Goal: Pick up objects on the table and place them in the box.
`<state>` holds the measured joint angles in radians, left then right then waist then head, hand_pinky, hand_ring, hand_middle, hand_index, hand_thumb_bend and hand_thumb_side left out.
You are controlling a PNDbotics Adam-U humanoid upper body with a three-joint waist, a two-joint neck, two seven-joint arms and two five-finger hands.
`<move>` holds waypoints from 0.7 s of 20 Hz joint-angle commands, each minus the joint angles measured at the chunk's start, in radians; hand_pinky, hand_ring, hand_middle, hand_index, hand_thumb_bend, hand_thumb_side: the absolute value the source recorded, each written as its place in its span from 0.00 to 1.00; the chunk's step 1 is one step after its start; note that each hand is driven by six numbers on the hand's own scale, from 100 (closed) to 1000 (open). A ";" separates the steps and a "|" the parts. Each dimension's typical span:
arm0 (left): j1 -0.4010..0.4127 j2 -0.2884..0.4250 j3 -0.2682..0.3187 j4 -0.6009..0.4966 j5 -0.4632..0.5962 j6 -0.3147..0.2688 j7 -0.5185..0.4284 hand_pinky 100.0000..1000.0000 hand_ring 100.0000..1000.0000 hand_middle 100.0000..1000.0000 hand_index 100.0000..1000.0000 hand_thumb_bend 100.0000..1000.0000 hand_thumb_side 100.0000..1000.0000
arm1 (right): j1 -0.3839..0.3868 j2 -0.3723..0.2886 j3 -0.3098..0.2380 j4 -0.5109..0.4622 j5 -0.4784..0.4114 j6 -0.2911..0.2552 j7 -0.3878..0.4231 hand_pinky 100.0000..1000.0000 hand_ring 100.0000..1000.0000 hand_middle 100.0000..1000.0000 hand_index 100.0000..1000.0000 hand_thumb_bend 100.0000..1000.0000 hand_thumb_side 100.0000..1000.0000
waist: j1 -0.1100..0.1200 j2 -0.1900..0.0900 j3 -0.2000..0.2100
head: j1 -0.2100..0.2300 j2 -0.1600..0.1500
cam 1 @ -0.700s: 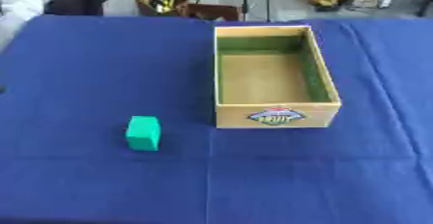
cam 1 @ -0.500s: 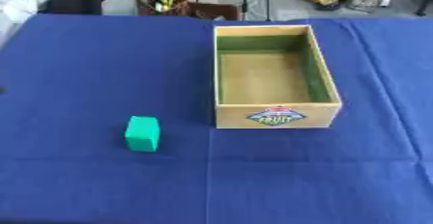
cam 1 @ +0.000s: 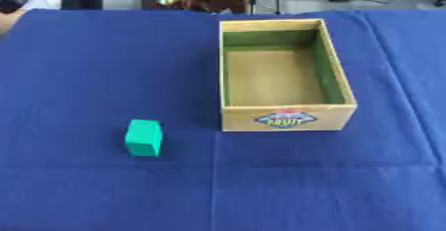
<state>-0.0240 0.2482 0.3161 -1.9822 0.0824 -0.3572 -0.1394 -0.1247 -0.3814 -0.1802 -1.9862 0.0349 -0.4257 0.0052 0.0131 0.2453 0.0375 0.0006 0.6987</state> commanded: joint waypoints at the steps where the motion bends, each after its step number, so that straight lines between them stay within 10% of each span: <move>1: 0.003 0.042 0.013 -0.018 -0.021 -0.019 0.011 0.62 0.67 0.77 0.86 0.21 1.00 | -0.013 -0.013 -0.013 -0.014 0.017 -0.009 -0.005 0.93 0.90 0.68 0.85 0.00 0.74 | 0.004 -0.003 -0.002 | 0.006 -0.008; 14: 0.049 0.246 0.033 -0.018 -0.152 -0.115 0.123 0.63 0.68 0.78 0.88 0.31 1.00 | -0.024 -0.012 -0.015 -0.014 0.047 -0.030 -0.014 0.93 0.90 0.68 0.85 0.00 0.75 | 0.018 0.034 -0.008 | 0.011 -0.004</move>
<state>0.0229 0.4411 0.3373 -1.9824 -0.0540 -0.4649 -0.0317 -0.1414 -0.3811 -0.1856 -1.9862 0.0749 -0.4505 -0.0086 0.0305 0.2923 0.0304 0.0084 0.6931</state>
